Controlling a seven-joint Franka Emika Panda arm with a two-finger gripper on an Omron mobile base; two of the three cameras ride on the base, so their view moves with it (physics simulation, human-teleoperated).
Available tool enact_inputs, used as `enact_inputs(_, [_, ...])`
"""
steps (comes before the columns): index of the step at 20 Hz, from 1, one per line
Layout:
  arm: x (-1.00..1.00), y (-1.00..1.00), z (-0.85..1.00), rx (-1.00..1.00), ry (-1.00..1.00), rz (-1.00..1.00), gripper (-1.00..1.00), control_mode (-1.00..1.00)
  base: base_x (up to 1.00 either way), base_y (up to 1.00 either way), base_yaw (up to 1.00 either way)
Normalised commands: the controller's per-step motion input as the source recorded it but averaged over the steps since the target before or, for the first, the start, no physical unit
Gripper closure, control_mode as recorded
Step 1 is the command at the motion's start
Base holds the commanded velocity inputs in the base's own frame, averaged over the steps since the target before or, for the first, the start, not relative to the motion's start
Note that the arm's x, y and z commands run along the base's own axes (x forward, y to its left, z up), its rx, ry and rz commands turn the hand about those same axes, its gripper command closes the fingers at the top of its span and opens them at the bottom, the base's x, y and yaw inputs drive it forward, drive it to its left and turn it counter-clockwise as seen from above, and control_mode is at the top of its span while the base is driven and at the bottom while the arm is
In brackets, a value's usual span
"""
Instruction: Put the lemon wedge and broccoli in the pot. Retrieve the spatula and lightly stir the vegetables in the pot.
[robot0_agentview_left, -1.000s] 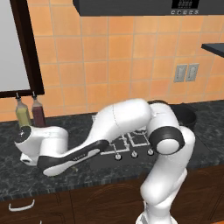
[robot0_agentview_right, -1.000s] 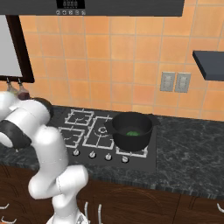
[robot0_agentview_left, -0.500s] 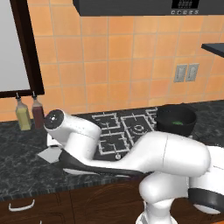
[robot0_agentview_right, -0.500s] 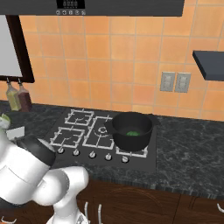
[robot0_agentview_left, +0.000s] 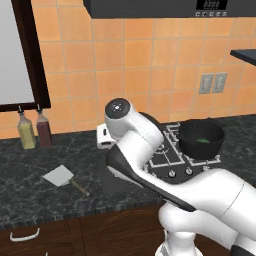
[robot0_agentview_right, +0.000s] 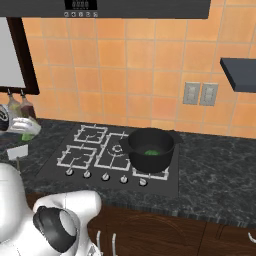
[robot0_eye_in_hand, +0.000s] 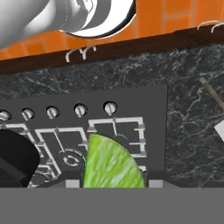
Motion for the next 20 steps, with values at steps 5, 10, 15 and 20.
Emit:
enact_inputs(5, [0.18, -1.00, 0.34, 0.00, 0.01, 0.00, 1.00, -1.00, 0.00, 0.00, 0.00])
enact_inputs(10, [0.37, -1.00, 0.18, 0.00, 0.15, -0.04, 1.00, -1.00, 0.00, 0.00, 0.00])
enact_inputs(15, [0.34, -1.00, 0.08, 0.00, 0.16, -0.05, 1.00, -1.00, 0.00, 0.00, 0.00])
enact_inputs(20, [0.30, -1.00, -0.02, 0.04, 0.21, -0.04, 1.00, -1.00, 0.00, 0.00, 0.00])
